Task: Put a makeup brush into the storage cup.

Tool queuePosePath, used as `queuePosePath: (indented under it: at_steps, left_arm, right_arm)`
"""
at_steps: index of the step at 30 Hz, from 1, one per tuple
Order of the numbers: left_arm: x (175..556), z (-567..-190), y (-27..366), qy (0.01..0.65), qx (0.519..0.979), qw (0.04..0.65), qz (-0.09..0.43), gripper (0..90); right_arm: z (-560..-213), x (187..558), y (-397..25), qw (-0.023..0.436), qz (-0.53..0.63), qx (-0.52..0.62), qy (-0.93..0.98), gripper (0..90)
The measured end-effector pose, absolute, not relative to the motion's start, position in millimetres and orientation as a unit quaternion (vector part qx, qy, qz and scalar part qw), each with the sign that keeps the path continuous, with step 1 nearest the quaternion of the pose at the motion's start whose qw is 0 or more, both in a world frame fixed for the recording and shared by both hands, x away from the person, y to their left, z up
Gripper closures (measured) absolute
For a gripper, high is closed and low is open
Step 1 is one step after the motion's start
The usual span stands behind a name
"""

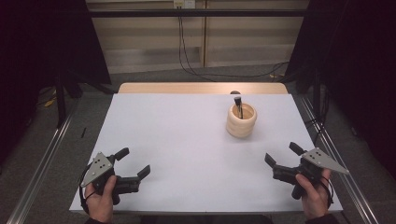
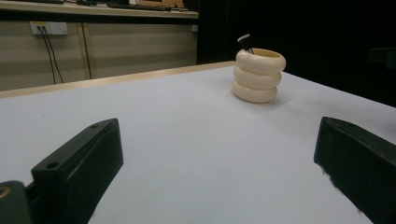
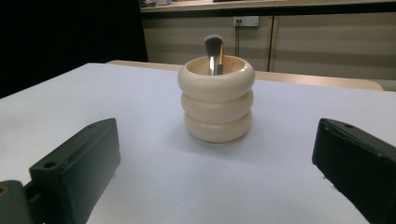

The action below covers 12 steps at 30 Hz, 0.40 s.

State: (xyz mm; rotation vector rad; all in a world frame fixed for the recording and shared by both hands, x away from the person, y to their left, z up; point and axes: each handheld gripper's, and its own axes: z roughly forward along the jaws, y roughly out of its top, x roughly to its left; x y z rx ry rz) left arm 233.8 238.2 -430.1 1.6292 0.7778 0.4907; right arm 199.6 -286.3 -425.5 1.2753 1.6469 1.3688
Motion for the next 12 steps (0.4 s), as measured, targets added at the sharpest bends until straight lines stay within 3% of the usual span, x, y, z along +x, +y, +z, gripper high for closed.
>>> queuePosePath:
  at_steps: [12]
  left_arm:
    - [232.9,-430.8,237.7,0.332,0.704,0.591,0.211,1.4]
  right_arm:
    - [-430.0,198.1,-292.4,0.34,0.517,0.475,0.626,0.6]
